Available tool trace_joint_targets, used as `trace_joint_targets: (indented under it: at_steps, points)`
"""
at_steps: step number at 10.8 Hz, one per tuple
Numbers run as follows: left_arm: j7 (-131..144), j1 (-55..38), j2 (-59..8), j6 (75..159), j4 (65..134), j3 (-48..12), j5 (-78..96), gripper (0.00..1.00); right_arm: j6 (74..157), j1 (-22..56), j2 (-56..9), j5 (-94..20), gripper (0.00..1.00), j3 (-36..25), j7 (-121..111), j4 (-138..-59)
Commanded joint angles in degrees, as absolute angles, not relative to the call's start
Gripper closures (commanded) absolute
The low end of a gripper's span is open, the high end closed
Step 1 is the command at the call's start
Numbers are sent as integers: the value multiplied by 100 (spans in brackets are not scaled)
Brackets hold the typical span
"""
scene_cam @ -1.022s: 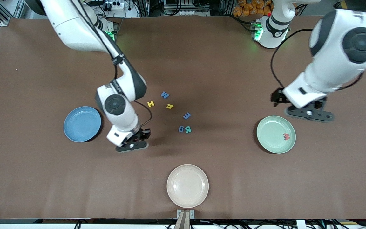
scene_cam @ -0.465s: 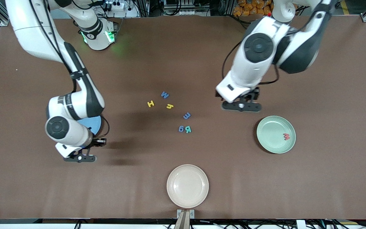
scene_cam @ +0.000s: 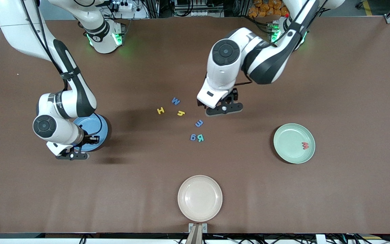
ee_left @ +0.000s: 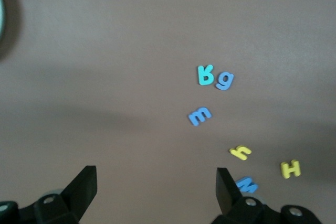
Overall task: Sort uppercase to blue plate, lowercase to green plate
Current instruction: 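Place the q on the blue plate while the left gripper reaches letters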
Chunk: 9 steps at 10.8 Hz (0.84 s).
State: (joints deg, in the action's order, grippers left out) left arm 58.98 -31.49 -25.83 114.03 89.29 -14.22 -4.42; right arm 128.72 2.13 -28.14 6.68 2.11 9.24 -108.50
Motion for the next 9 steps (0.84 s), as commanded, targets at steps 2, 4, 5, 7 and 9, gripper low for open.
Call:
trace_joint_targets:
  at_steps: [2, 4, 5, 7, 9]
  points:
    - [7142, -3366, -2996, 11917, 8859, -1389, -387, 0, 12911, -219, -2400, 615, 100, 325, 634, -11592]
    - [7714, -3480, -3216, 12171, 8842, -1389, -396, 0, 12771, -360, -2408, 607, 6, 334, 440, -11593]
    - [8108, -3489, -3312, 12321, 8842, -1389, -396, 0, 12718, -352, -2408, 606, 0, 334, 387, -11575]
    - [8768, -3612, -3558, 12611, 8833, -1389, -422, 0, 12726, -325, -2399, 615, 0, 386, 308, -11479]
    - [9253, -3726, -3761, 12962, 8824, -1380, -457, 0, 12718, -299, -2356, 606, 0, 631, 316, -11260]
